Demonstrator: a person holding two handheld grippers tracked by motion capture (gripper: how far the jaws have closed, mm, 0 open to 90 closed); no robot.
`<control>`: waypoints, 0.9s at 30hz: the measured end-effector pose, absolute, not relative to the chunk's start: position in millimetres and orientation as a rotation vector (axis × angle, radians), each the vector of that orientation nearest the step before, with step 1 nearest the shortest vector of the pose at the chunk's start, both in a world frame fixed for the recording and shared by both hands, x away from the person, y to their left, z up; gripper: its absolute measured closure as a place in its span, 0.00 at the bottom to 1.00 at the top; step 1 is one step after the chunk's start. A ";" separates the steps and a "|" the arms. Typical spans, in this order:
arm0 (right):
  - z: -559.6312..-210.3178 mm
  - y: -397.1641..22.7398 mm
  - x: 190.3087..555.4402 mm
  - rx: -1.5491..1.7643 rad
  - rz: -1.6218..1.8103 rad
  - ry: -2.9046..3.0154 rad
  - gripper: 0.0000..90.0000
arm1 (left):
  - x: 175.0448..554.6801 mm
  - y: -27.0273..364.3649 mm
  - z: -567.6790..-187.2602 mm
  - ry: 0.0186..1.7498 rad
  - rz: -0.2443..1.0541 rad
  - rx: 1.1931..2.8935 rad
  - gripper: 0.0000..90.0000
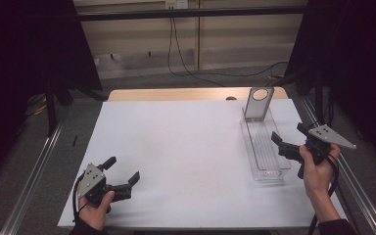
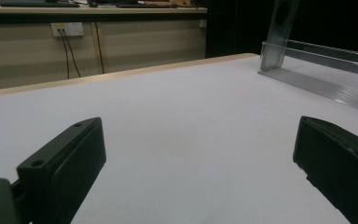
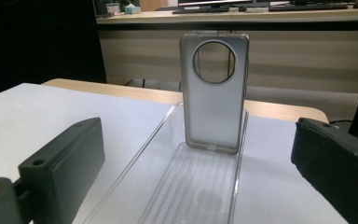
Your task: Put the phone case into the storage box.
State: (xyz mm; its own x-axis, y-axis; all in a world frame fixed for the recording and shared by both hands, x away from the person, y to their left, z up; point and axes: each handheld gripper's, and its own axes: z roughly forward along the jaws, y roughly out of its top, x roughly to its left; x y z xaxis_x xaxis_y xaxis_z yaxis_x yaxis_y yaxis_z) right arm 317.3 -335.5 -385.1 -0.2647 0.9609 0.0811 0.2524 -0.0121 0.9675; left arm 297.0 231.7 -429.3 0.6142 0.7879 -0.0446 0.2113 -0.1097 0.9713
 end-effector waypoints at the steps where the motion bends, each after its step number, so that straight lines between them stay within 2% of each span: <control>1: -386.8 -334.7 314.7 1.288 1.315 1.586 0.02 | 296.9 232.3 -429.4 0.842 0.607 1.649 0.03; 27: -416.3 -331.1 252.6 1.283 1.318 1.576 0.01 | 292.6 234.6 -428.2 0.879 0.633 1.619 0.02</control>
State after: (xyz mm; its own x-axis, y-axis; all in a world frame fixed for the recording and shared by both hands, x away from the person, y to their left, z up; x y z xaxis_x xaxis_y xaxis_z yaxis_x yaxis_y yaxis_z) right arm 252.6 -331.1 -416.3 -0.2605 0.9625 0.0764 0.2453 -0.0106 0.9694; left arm 292.6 234.6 -428.2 0.5766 0.8155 -0.0504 0.2111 -0.0892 0.9734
